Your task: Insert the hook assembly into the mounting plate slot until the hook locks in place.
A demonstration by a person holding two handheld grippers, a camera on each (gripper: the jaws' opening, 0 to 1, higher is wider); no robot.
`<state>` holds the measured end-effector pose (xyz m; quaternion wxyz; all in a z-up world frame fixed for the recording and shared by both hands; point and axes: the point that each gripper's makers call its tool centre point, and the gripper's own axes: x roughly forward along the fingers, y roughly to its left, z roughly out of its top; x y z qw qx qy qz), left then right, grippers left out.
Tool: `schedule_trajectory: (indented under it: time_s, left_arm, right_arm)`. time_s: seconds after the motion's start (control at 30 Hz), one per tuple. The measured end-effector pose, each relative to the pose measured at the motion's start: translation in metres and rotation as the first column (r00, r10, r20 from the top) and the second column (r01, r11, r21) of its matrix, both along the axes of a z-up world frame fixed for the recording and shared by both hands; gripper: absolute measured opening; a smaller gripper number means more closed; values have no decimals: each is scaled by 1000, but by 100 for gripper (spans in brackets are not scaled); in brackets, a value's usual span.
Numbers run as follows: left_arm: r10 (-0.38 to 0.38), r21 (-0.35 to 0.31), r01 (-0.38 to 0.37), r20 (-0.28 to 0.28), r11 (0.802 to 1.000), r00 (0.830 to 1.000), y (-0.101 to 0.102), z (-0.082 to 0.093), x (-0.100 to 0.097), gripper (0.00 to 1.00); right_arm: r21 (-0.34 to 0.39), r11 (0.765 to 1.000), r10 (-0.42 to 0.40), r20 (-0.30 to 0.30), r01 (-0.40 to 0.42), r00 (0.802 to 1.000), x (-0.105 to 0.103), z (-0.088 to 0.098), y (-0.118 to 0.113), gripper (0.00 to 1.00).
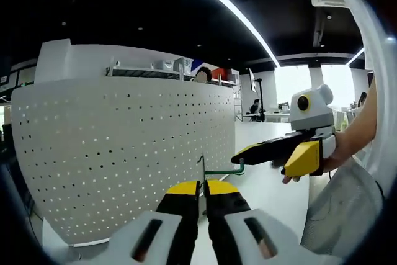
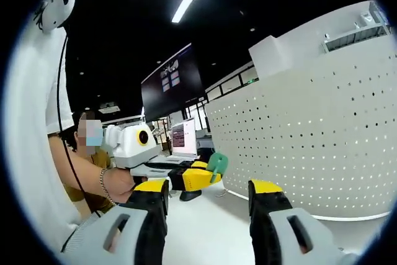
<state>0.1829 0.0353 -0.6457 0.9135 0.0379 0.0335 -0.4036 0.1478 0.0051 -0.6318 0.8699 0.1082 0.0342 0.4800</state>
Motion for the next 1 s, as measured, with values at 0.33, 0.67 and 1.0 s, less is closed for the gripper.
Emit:
schedule_trajectory:
  time_s: [0.33,0.67,1.0]
  left_arm:
    - [6,-7,-6,8,1000,1000,1,3,2,3]
    - [13,-12,-13,10,1000,1000,3,5,1,3]
    - [20,-24,-20,10,1000,1000,3,7,-1,3]
  right_arm:
    - [24,1000,11,-3,-11,1000,8,5,8,47]
    - [33,998,48,-5,-48,999,10,8,25,45]
    - [47,997,63,-3,-63,998,12,12,35,40]
